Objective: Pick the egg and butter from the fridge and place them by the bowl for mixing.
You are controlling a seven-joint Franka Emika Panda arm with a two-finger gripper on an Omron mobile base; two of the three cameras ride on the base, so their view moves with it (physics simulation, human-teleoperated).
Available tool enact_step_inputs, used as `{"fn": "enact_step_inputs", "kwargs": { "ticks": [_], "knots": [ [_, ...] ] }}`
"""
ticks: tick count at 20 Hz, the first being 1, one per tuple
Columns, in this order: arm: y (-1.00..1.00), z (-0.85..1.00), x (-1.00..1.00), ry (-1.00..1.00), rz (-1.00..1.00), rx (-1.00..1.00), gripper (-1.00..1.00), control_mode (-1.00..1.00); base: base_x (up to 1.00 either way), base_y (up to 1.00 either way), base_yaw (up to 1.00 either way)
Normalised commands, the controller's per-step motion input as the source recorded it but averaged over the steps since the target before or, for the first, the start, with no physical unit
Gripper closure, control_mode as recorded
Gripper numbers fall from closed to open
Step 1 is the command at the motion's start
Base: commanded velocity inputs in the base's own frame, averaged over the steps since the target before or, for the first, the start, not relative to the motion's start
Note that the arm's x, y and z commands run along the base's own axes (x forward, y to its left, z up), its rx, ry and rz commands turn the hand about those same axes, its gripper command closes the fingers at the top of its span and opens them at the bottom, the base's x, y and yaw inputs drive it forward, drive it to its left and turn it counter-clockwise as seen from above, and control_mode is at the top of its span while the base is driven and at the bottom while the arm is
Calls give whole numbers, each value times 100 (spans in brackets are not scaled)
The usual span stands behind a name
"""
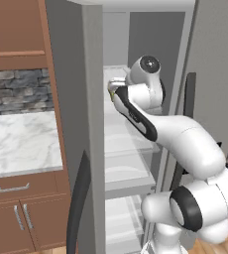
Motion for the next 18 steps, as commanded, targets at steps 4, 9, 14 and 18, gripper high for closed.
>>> {"fn": "enact_step_inputs", "kwargs": {
  "ticks": [4,9,14,18],
  "knots": [
    [0,-1,26,25,0,-11,-100,-100,0,0,0],
    [0,-1,0,2,0,0,-100,-100,0,0,0],
    [0,-34,0,6,0,-4,-100,-100,0,0,0],
    [0,-44,0,8,0,-6,-100,-100,0,0,0]
  ]
}}
